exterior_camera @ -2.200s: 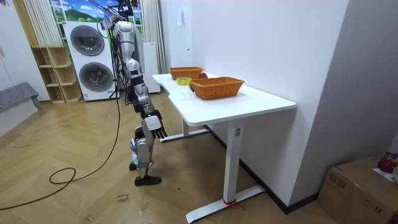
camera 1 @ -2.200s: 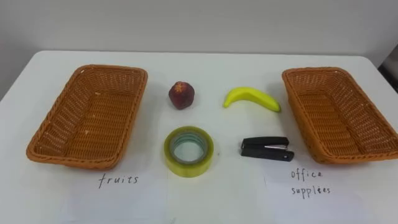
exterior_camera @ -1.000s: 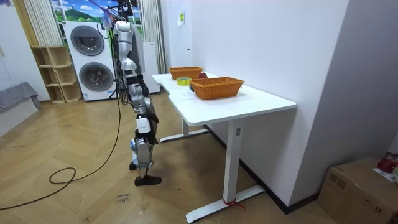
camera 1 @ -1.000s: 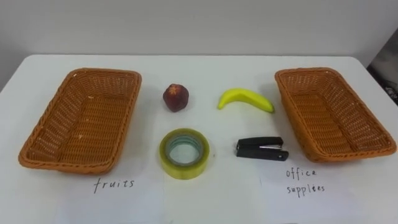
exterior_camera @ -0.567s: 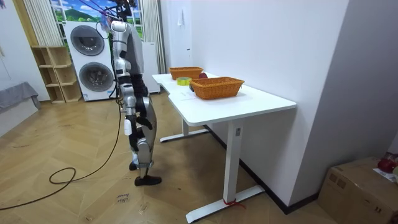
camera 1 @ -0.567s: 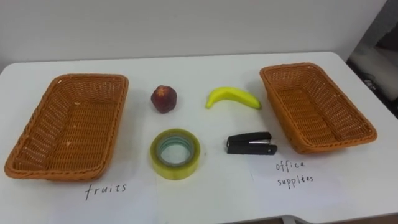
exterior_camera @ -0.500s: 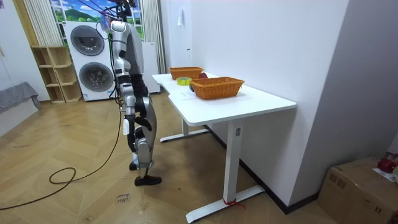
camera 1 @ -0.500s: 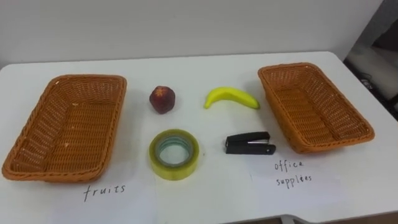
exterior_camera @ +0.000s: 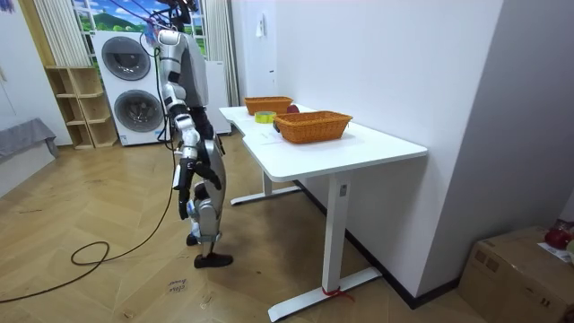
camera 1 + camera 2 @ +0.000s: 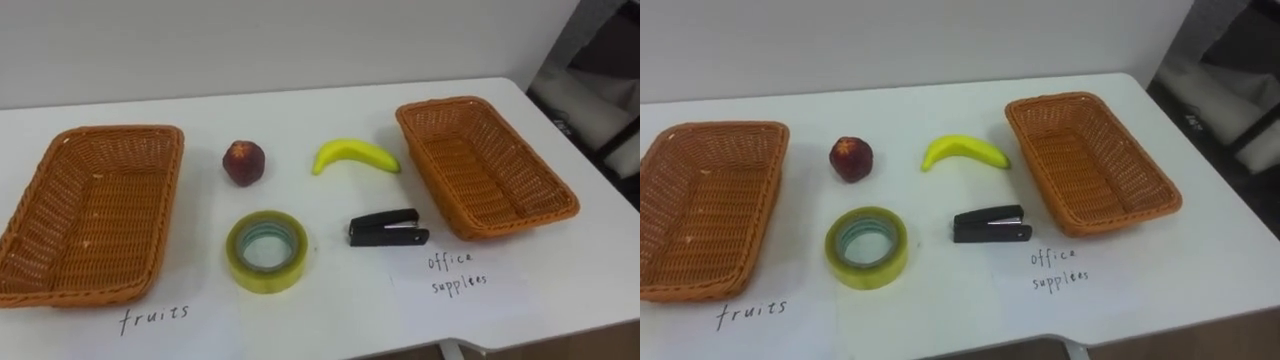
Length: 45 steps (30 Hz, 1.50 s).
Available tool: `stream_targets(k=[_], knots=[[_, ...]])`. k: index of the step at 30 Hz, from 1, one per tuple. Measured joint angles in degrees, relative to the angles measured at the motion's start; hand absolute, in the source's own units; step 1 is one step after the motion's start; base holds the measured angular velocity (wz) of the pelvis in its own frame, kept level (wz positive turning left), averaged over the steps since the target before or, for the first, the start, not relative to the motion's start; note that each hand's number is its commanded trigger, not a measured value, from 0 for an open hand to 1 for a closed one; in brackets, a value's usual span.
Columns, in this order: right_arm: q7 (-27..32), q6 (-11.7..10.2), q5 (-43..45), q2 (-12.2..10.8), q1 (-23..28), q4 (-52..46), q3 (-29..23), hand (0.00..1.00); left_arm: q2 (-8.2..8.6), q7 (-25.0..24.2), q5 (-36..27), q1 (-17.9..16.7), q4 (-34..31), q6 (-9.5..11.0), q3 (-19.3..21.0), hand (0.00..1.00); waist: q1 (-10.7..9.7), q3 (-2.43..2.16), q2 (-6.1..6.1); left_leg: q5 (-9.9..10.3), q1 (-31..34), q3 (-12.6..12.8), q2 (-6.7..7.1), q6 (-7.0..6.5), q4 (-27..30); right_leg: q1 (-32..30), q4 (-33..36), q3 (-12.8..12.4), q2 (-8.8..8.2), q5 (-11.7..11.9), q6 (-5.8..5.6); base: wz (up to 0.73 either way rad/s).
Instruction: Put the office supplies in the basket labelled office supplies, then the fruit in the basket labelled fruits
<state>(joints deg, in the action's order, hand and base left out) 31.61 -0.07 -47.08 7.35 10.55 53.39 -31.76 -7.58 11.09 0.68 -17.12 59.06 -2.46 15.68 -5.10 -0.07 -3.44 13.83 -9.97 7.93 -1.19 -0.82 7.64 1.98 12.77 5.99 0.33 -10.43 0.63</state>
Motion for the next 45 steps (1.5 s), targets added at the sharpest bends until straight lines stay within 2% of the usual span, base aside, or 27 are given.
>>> stream_targets(k=[4,8,13,22,30,34,40,45], knots=[[3.12,-1.87,0.04,0.25,-0.17,-4.04,-0.68,0.0,-0.05,0.01,1.12,-0.17,-0.09,0.02,0.0,0.0,-0.51,-0.01,0.08,0.0,0.61,0.03,-0.07,-0.01,-0.24,-0.81,0.05,-0.03,0.18,0.06,0.06,-0.05],[4.93,-2.7,0.1,0.76,-0.72,-5.16,-1.67,0.0,0.03,0.01,1.56,-0.43,-0.09,0.04,0.11,0.0,-0.8,-0.01,0.2,0.0,0.9,0.01,-0.16,-0.01,-0.31,-0.98,0.07,0.11,0.3,0.05,0.08,0.0],[8.31,-3.73,1.85,1.25,-1.41,-14.2,-1.57,0.0,-0.01,-0.42,1.74,-0.23,-0.07,0.09,0.31,0.0,-0.76,-0.1,0.02,-0.04,1.83,1.26,0.0,0.0,0.08,-2.4,1.51,-1.19,0.22,-0.09,0.11,-0.12],[12.28,-4.32,6.92,1.35,-1.21,-26.84,-0.97,0.0,0.06,-0.42,1.73,-0.45,-1.85,0.06,-0.11,0.0,-0.55,0.07,-0.27,-0.04,1.27,1.28,0.0,0.0,0.22,-2.15,0.9,-1.22,0.19,-0.18,0.07,0.01],[15.78,-5.3,11.84,1.55,-1.61,-30.0,-0.98,0.0,0.05,-0.41,2.45,-0.53,-1.88,0.39,-0.12,0.0,-0.22,-0.03,-0.53,-0.04,1.31,1.22,0.01,0.0,0.21,-2.15,0.88,-1.12,0.25,-0.17,0.06,0.0],[17.02,-5.3,11.66,1.75,-1.56,-34.57,-0.98,0.0,0.0,-0.41,2.76,-0.44,-1.91,0.37,-0.12,0.0,-0.02,0.07,-0.69,-0.04,1.76,1.37,0.01,-0.01,0.21,-3.04,1.1,-1.17,0.26,-0.16,0.07,-0.02],[19.12,-5.36,11.21,4.36,-1.6,-41.63,-0.91,0.0,-0.22,-0.38,2.64,-0.39,-1.95,0.37,-1.26,0.0,-0.05,0.15,-1.04,-0.04,2.33,1.36,0.03,-0.01,0.22,-3.19,0.84,-1.16,0.22,-0.17,0.06,0.0],[19.92,-5.37,11.85,5.45,-1.76,-44.19,-0.72,0.0,-0.35,-0.22,2.18,-0.24,-1.96,0.38,-2.04,0.0,0.13,0.19,-1.55,-0.04,2.51,1.32,0.03,-0.01,0.21,-3.55,0.88,-1.09,0.23,-0.17,0.05,0.0]])
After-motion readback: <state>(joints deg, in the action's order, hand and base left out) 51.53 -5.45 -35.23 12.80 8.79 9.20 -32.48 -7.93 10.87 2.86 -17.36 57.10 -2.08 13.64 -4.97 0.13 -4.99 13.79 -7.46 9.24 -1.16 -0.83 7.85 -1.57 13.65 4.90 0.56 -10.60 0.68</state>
